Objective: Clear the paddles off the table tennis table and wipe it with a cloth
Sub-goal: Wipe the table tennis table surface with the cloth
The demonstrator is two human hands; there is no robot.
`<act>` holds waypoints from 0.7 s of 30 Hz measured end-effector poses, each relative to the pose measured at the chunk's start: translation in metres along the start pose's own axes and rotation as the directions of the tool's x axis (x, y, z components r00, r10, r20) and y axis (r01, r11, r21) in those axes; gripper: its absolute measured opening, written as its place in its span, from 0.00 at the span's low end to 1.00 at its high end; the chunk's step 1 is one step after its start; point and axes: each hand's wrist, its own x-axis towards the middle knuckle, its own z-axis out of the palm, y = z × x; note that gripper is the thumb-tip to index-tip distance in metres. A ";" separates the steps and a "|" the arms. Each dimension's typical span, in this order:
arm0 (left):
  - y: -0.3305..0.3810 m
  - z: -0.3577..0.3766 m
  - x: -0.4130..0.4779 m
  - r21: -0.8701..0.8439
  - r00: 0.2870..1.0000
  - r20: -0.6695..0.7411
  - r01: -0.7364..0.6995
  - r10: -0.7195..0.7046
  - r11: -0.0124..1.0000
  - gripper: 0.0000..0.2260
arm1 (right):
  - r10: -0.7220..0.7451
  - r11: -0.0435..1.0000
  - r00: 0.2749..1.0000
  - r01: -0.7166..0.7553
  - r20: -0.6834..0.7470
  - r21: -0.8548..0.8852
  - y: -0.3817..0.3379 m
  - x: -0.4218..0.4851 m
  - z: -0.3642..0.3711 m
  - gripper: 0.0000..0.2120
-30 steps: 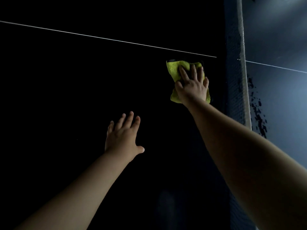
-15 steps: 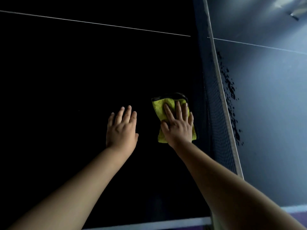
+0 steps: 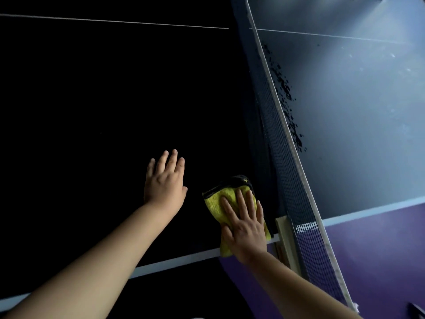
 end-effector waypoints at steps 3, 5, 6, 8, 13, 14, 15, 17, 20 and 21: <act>0.002 -0.001 0.004 -0.026 1.000 -0.004 -0.016 0.016 1.000 0.33 | -0.006 0.999 1.000 0.006 0.003 -0.040 0.002 -0.020 0.004 0.37; 0.000 -0.002 0.012 -0.024 1.000 0.007 -0.014 0.014 1.000 0.33 | -0.020 0.997 1.000 0.020 -0.003 -0.074 0.001 -0.010 0.002 0.37; -0.002 -0.003 0.017 -0.021 1.000 0.013 -0.010 0.010 1.000 0.34 | -0.020 0.995 1.000 0.019 -0.007 -0.097 0.000 0.002 0.000 0.37; -0.006 -0.004 0.032 -0.015 1.000 0.023 0.009 -0.008 1.000 0.35 | 0.013 0.992 0.999 -0.018 -0.038 -0.128 -0.001 0.041 -0.009 0.37; -0.014 -0.015 0.084 -0.025 0.997 0.033 0.074 -0.073 0.997 0.37 | 0.087 0.994 0.996 -0.087 0.000 -0.064 -0.006 0.177 -0.051 0.37; -0.015 -0.017 0.096 -0.029 0.996 0.034 0.088 -0.087 0.996 0.38 | 0.082 0.995 0.997 -0.083 -0.006 -0.059 -0.007 0.203 -0.059 0.36; -0.016 -0.020 0.110 -0.032 0.994 0.040 0.102 -0.101 0.994 0.39 | 0.075 0.996 0.997 -0.076 -0.018 -0.050 -0.008 0.228 -0.066 0.35; -0.018 -0.026 0.138 -0.034 0.990 0.061 0.128 -0.126 0.991 0.40 | 0.055 0.998 0.998 -0.056 -0.036 -0.035 -0.009 0.275 -0.077 0.35; -0.022 -0.036 0.179 -0.052 0.985 0.090 0.154 -0.148 0.987 0.41 | 0.023 0.999 0.998 -0.025 -0.056 -0.029 -0.010 0.341 -0.095 0.35; -0.023 -0.039 0.191 -0.058 0.984 0.097 0.156 -0.150 0.986 0.41 | 0.011 1.000 0.998 -0.013 -0.063 -0.026 -0.010 0.362 -0.100 0.34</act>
